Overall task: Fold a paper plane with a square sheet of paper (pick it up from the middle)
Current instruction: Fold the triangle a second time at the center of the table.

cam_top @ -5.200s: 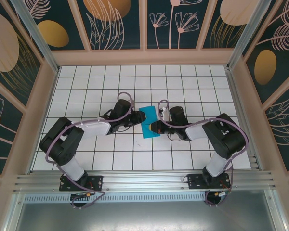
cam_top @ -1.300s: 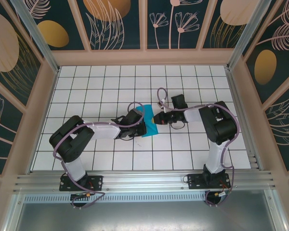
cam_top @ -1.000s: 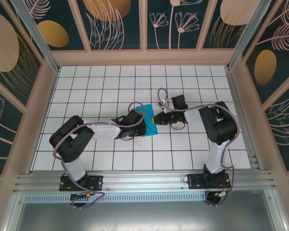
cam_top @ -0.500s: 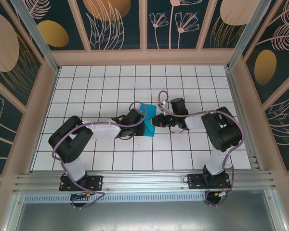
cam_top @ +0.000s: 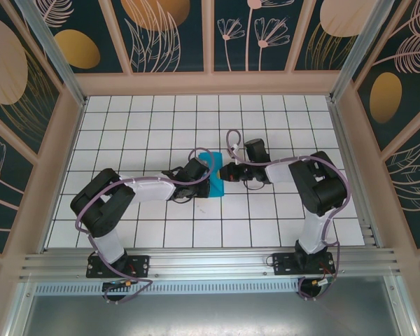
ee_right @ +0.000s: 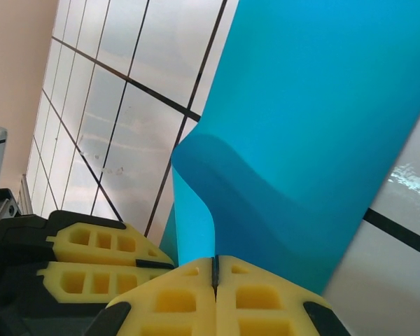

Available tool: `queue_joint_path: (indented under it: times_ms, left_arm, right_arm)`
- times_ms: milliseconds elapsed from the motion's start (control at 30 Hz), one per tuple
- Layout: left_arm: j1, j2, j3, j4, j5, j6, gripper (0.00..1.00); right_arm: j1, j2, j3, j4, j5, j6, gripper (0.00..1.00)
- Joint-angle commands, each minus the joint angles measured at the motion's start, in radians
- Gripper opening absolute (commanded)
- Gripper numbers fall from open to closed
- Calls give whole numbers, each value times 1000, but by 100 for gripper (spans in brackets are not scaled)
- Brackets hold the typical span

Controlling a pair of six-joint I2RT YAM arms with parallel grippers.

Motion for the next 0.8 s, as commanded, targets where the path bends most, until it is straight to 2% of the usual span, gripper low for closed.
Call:
queue_joint_path:
  times_ms: [0,767]
  left_arm:
    - [4,-2,9,-70,-24,20,14]
    - [3,6,13,-74,-22,32,14]
  right_arm:
    - [-6,21,22,-19,2,-36,1]
    - [-17,84,95,-106,-41,-111,2]
